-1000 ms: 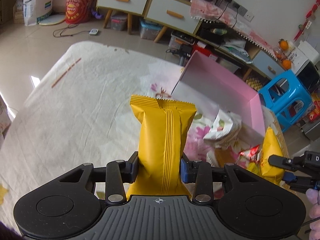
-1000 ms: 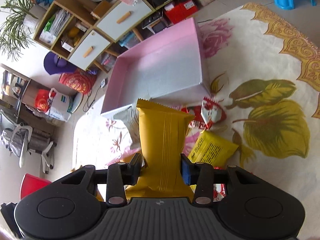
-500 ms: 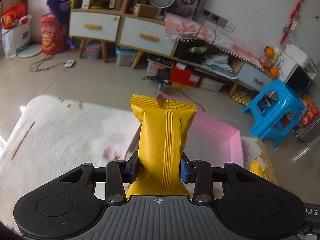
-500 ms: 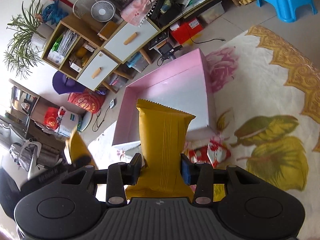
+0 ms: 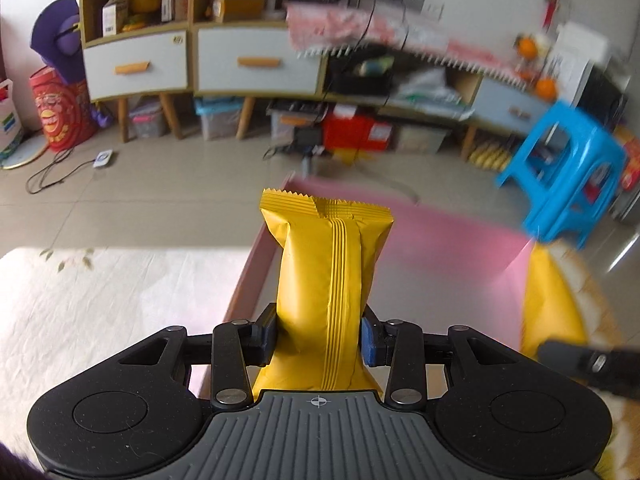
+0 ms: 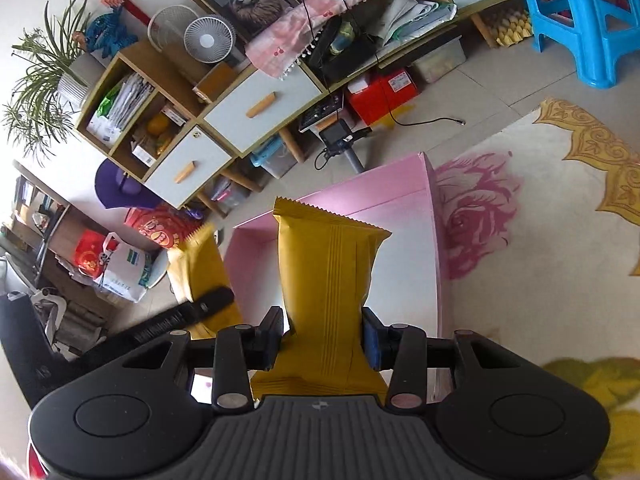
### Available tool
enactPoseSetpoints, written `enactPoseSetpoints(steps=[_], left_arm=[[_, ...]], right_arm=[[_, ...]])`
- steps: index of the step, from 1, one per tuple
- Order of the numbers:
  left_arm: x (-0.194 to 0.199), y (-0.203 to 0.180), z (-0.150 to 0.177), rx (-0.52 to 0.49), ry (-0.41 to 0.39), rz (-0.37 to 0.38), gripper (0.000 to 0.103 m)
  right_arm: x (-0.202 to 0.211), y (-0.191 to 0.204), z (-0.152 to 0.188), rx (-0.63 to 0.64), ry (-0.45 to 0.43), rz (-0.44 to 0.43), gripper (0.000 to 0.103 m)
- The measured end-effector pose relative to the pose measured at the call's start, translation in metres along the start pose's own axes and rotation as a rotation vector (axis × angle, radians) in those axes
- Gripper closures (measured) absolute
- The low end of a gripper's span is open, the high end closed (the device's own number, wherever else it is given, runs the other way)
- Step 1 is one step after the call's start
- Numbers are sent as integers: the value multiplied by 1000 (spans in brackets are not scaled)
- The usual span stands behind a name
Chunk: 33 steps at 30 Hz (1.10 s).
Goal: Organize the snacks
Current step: 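Carry the yellow bag with the left tool into the pink box and lower it, then open the left tool and lift it away from the box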
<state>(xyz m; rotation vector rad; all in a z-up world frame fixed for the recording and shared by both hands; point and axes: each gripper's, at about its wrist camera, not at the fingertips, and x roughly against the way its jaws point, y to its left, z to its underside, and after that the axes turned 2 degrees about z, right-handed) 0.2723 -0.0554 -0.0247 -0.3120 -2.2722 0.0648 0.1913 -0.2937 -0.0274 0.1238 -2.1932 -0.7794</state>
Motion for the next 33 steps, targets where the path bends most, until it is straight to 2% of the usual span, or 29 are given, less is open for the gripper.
enactPoseSetpoints(steps=[3,12,18,21,23,24,25,27,30,33], left_arm=[[-1,9,11,0,39,-19,66],[18,19,34,3,107,-10,66],[30,27,45,57,161,4,66],[34,31,49,57,170,10,65],[37,33,51,56,149,25,63],[39,33,52,54,133,29,62],[42,34,52,51,115,32,56],[50,32,52,43,76,32,42],[65,26,50,12,39,30,33],[80,20,48,-14,38,23,27]], right_arm=[[-7,0,3,21,4,19,70],[-14,12,13,117,19,76,70],[-15,13,18,154,28,112,70],[-15,17,22,177,28,133,69],[-13,19,24,191,22,140,67],[-11,20,25,196,15,140,63],[-9,21,26,198,10,138,57],[-3,24,26,197,-6,135,35],[8,29,27,211,-24,124,30],[17,34,28,222,-33,133,26]])
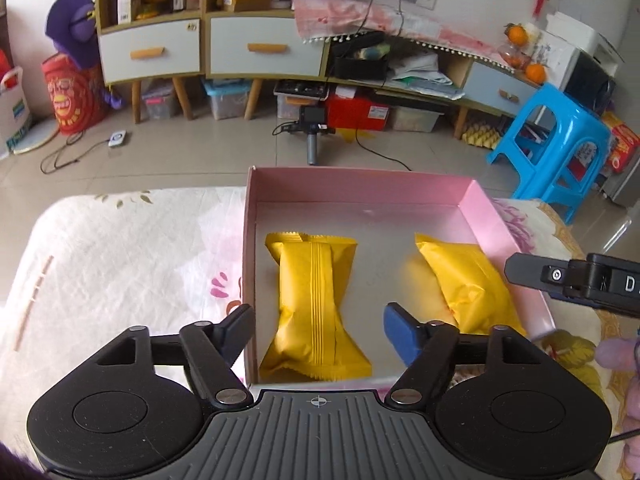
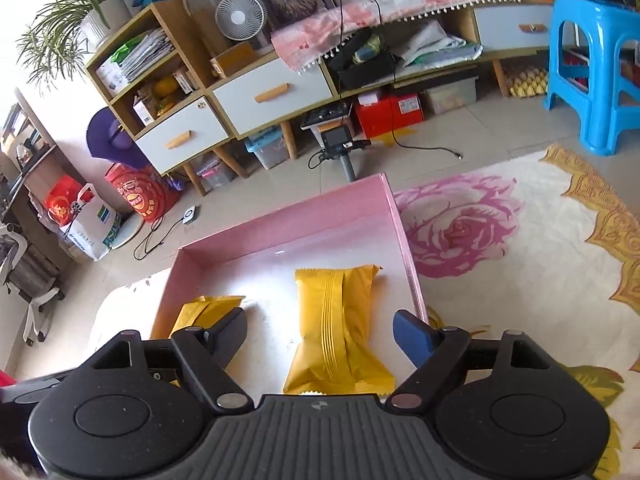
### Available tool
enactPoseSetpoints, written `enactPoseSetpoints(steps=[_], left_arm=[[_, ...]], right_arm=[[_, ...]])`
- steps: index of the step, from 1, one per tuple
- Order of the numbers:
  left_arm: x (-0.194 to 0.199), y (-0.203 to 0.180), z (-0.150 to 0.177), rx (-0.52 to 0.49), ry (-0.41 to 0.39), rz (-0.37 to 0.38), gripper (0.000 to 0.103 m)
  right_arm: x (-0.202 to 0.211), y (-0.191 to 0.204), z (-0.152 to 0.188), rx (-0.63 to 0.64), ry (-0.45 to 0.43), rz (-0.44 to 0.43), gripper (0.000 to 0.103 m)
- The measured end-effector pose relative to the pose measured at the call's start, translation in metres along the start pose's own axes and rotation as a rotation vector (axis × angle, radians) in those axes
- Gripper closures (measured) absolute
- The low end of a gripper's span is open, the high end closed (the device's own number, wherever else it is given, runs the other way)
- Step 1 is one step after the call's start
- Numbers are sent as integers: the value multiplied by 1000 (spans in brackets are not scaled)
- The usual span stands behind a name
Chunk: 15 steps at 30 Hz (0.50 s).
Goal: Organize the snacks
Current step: 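Open the left tool and lift it away from the box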
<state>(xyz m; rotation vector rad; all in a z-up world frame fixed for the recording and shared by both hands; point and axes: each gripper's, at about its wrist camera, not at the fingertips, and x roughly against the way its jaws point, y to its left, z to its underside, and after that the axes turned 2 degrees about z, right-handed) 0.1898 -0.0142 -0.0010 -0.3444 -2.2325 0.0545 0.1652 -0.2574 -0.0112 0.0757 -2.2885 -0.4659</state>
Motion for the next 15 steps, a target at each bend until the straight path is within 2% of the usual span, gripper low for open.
enactPoseSetpoints(steps=[9,15], left_arm=[[47,-3,20,-3,-8,-2,13],[73,1,45,6,-7,8,10]], right_arm=[[40,13,9,55,-30,3,19],[66,27,21,116,-48,-4,14]])
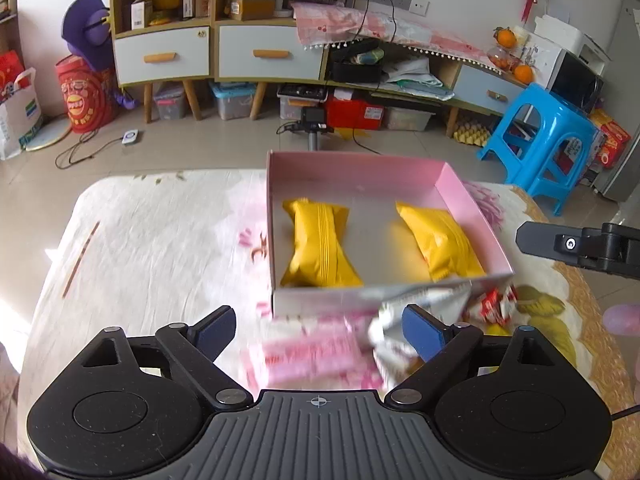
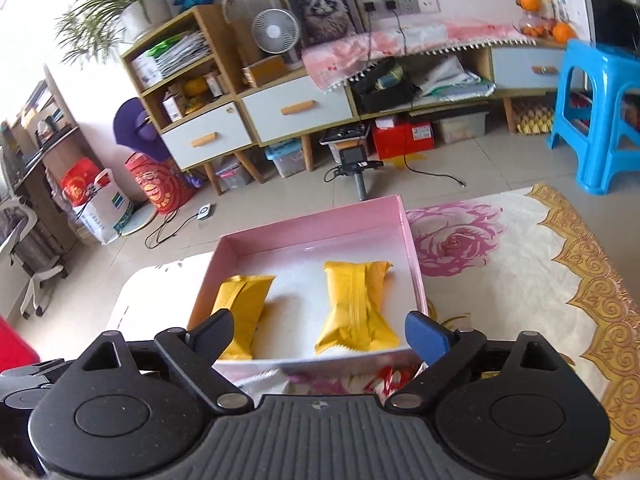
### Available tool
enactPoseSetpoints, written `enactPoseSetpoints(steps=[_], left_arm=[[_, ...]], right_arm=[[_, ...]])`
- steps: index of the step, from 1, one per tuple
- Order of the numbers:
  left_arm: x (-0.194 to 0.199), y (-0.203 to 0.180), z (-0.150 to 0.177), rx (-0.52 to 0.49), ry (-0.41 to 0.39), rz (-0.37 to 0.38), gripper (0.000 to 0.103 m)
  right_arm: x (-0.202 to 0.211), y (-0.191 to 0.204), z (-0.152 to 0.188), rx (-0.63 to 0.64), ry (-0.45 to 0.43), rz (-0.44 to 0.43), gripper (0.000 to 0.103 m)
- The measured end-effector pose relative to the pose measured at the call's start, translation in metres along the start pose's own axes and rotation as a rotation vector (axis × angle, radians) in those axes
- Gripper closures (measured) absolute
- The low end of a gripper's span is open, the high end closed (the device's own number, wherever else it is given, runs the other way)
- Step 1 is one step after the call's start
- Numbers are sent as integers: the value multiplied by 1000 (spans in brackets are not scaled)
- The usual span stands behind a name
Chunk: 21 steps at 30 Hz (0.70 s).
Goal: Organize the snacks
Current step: 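Open the left tool and lift it away from the box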
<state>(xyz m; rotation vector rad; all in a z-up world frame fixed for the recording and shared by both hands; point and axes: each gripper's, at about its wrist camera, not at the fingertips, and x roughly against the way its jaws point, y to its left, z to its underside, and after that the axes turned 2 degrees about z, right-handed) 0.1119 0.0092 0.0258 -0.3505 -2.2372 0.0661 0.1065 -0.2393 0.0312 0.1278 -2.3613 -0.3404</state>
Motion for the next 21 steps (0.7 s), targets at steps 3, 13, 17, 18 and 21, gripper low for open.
enactPoseSetpoints(steps=[3,13,17,18,21], left_arm=[[10,4,14,7,-1,4,9],[25,13,68,-4,-16,4,4],[22,18,89,-10,20,6,4],[21,20,94,-6,27,10,4],[21,24,106,-5,40,15,4]], right_arm=[[10,4,8,20,-4,0,14],[28,6,46,86,-62,-5,10],[29,6,67,144,-53,-4,9],[29,5,71,155,-42,-7,9],[31,1,81,173,-15,-16,7]])
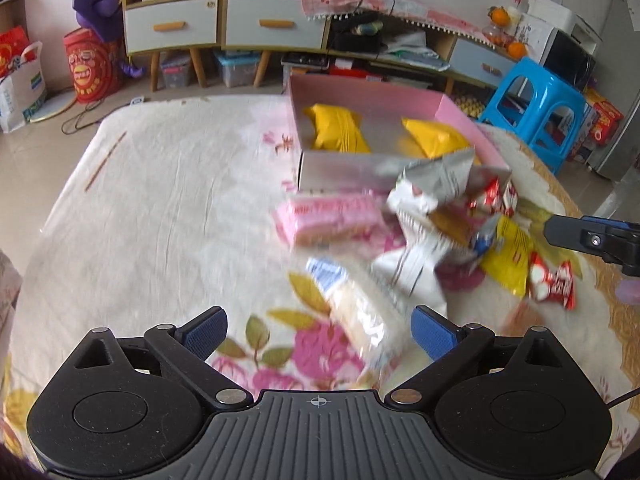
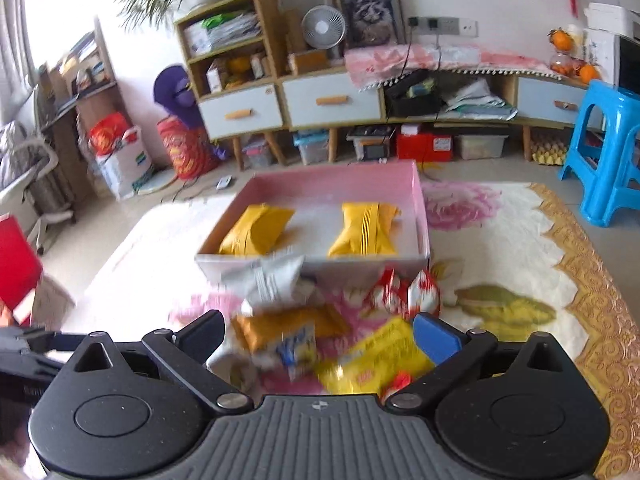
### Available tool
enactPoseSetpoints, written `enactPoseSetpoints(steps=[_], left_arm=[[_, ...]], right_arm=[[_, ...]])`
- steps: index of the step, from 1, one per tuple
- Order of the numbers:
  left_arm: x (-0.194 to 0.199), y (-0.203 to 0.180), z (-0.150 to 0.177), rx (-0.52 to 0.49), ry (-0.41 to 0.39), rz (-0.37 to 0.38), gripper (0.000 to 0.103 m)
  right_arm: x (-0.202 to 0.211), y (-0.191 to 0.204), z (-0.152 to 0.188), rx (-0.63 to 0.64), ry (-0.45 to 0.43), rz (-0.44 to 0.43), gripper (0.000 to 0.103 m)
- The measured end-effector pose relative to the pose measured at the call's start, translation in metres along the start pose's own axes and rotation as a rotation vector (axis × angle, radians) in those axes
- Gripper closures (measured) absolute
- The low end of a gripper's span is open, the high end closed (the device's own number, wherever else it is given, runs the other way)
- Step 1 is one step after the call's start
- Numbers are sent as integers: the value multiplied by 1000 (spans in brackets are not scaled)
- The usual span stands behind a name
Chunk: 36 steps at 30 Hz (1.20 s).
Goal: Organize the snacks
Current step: 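Open the left tool and lift it away from the box, then grasp the white-and-green packet with the left tool while the right tool grasps the pink wafer cake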
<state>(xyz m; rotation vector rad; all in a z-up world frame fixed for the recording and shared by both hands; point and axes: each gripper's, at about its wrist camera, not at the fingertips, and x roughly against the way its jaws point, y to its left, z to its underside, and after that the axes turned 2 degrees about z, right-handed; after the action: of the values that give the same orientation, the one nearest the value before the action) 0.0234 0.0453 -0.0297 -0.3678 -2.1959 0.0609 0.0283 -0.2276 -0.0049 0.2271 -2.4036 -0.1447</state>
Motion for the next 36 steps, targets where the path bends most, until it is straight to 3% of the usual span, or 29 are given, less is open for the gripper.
enactPoseSetpoints(steps=[4,12,18,27,32,36], left_arm=[[4,-3,16,-18,-18,29,4],[-3,-22,51,-166,-1,129,4],[-9,-28,63,-235,-24,158,4],[-13,-26,63,-265,-62,203,7],[-14,-26,59,-276,-69,209,17],[-13,-29,60,-297,-70,207,32]], right_arm=[[3,-6,21,6,5,-41,7],[1,-2,57,110,88,-89,7],[-5,0,74,138,150,-77,7],[-13,-3,82,168,159,-7,7],[-14,1,83,193,153,2,8],[-14,2,83,211,145,-10,13]])
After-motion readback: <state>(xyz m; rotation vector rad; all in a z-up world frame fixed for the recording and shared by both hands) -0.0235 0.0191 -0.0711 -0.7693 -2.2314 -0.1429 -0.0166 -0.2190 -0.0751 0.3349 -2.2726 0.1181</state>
